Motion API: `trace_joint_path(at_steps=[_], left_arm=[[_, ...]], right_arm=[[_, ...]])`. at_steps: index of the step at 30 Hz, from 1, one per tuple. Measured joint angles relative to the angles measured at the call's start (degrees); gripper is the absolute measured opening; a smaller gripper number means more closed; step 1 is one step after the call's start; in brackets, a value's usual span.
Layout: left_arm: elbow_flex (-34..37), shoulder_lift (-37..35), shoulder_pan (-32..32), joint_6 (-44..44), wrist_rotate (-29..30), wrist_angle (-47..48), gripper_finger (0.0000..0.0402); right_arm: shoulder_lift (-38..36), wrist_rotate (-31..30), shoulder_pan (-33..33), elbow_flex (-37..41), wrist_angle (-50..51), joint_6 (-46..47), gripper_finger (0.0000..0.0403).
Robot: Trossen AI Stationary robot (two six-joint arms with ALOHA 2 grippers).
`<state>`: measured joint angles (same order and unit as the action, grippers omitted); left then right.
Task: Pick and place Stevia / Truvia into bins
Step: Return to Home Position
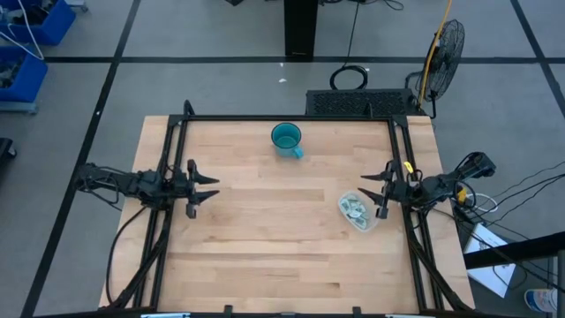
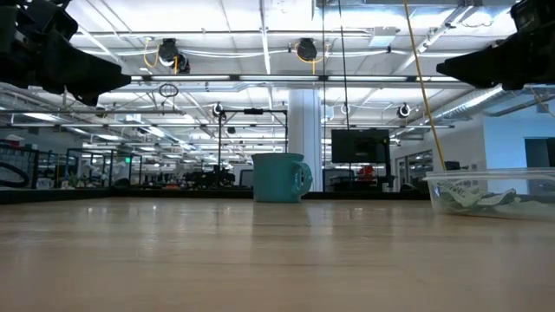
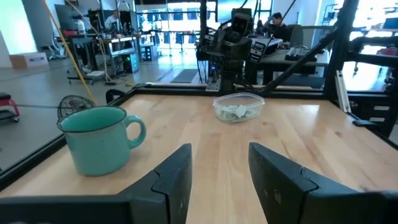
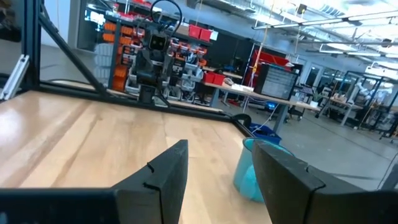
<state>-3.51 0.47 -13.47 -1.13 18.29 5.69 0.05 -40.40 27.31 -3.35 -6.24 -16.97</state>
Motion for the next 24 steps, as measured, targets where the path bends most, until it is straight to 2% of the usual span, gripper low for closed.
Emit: trace_joint_path(at_steps=[4, 11, 13, 17, 19, 24], left_arm=[[0.0, 0.0, 0.0, -0.04, 0.16, 0.0, 0.0163], [0.0, 0.0, 0.0, -0.9, 0.14, 0.04, 0.0163], [0.0, 0.0, 0.0, -0.99, 0.14, 0.04, 0.0163], [0.02, 0.0, 0.0, -2.3, 0.1, 0.04, 0.0163], [0.02, 0.0, 0.0, -2.38, 0.1, 0.04, 0.0164], [0.02, 0.0, 0.0, -2.21, 0.1, 0.04, 0.0163]], right_arm=[[0.02, -0.34, 0.0, 0.04, 0.0, -2.71, 0.0171], [0.09, -6.12, -0.02, 0.14, -0.25, -9.8, 0.0171], [0.09, -5.99, 0.0, 0.14, -0.41, -8.65, 0.0171], [0.09, -5.86, 0.02, 0.15, -0.92, -0.29, 0.0171], [0.11, -3.18, 0.04, 0.21, 0.02, 1.14, 0.0171], [0.13, 10.63, -0.34, 0.21, -1.14, -0.99, 0.0171]])
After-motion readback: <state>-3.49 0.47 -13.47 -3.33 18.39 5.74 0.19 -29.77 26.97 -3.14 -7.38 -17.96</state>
